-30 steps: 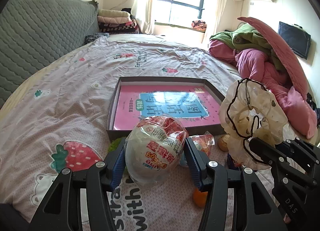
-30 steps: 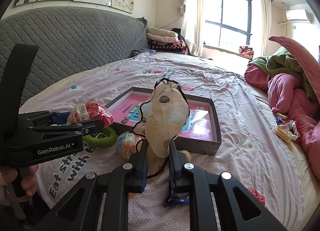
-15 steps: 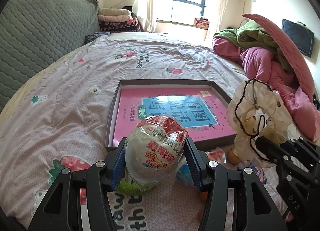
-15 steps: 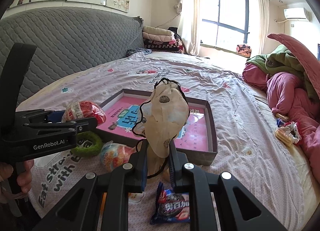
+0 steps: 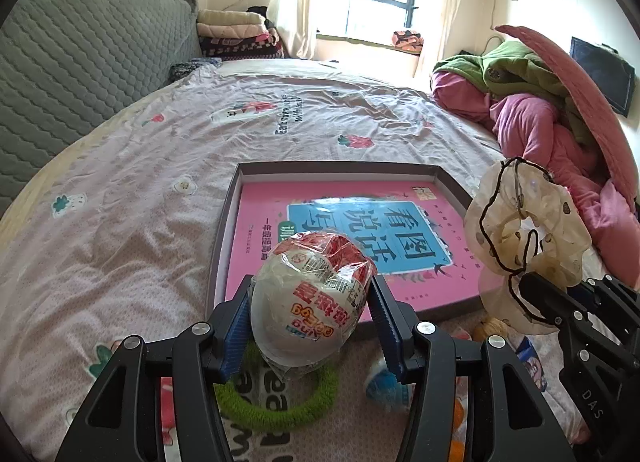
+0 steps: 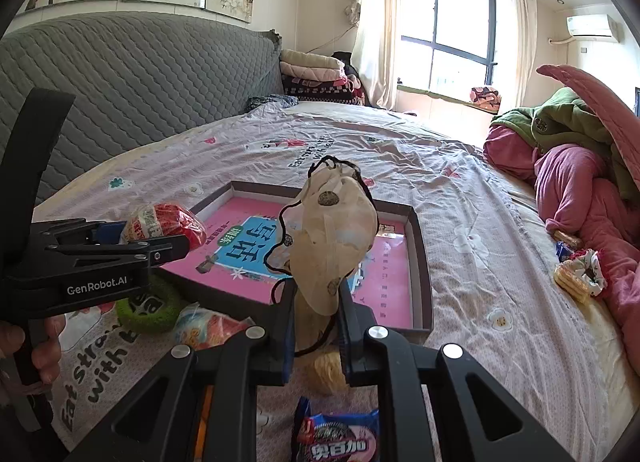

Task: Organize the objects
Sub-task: 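Carry the mesh bag and Kinder egg over the grey tray with both tools, then lower the mesh bag and Kinder egg into the tray and open both tools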

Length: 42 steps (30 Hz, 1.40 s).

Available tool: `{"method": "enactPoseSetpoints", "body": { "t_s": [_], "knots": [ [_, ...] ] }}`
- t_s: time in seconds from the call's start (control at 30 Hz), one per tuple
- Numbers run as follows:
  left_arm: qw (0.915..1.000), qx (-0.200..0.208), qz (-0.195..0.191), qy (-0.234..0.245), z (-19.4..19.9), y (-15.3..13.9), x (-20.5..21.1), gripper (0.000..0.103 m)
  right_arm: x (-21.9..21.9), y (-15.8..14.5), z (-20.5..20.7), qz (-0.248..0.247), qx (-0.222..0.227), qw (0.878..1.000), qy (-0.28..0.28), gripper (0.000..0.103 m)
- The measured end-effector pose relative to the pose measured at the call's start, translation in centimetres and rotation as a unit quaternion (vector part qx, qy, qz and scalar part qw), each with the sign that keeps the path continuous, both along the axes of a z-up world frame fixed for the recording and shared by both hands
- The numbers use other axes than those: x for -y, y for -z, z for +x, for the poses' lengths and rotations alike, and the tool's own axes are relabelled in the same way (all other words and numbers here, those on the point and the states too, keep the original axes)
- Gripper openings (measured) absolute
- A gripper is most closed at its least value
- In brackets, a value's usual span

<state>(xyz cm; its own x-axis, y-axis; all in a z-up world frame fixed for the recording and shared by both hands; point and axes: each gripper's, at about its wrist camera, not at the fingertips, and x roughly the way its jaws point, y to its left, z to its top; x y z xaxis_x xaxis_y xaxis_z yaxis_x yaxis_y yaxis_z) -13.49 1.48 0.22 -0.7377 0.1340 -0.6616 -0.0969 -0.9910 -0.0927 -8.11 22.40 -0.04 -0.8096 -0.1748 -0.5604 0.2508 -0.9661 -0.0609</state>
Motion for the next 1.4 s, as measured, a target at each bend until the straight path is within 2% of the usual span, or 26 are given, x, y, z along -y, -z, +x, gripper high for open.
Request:
{"method": "enactPoseSetpoints", "body": {
  "t_s": [0.3,0.73,0.97,1.4],
  "knots": [
    [0.9998,0.018,0.001,0.002,-2.8,0.9,0.2,0.057,-0.7,0.5,-2.5,-0.001,0.008,1.000,0.010,0.018],
    [0.9995,0.029,-0.015,-0.006,-7.4,1.8,0.2,0.057,-3.2,2.9,-7.0,-0.039,0.067,0.996,0.038,0.018],
    [0.9985,0.047,-0.019,-0.017,-9.2,3.0,0.7,0.057,-3.7,4.2,-9.2,-0.031,0.098,0.994,0.050,0.018],
    [0.9971,0.068,-0.023,-0.024,-10.7,4.9,1.1,0.057,-4.4,5.8,-9.7,-0.042,0.130,0.989,0.063,0.022]
  ]
}}
